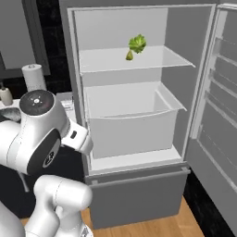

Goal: Grab a lemon wedge from the fridge and one ice cube from the ice bowl, and put them in the glass of lemonade.

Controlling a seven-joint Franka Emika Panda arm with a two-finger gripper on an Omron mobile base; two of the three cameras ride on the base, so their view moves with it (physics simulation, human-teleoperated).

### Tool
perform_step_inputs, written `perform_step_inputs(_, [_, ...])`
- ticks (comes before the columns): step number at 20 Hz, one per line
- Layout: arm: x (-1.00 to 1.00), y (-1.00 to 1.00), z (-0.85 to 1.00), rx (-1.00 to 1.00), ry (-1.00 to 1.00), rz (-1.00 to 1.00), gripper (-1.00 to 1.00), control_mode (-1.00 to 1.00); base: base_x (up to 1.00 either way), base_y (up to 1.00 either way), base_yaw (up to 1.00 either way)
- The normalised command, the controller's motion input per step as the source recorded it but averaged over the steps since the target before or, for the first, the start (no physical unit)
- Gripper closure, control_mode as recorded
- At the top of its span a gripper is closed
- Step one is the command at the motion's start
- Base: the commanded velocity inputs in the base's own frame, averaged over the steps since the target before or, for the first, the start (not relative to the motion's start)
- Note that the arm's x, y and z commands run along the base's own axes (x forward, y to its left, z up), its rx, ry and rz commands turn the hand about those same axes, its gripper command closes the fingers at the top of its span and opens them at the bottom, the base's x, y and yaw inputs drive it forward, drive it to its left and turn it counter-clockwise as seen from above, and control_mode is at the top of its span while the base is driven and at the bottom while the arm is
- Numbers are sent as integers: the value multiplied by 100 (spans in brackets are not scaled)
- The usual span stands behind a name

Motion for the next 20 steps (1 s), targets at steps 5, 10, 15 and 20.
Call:
perform_step_inputs(5, [0,0,0,0,0,0,-100,100,7,-75,23])
perform_step_inputs(10, [0,0,0,0,0,0,-100,100,28,-65,27])
perform_step_inputs(15, [0,0,0,0,0,0,-100,100,37,-47,35])
perform_step_inputs(20, [0,0,0,0,0,0,-100,100,49,-48,39])
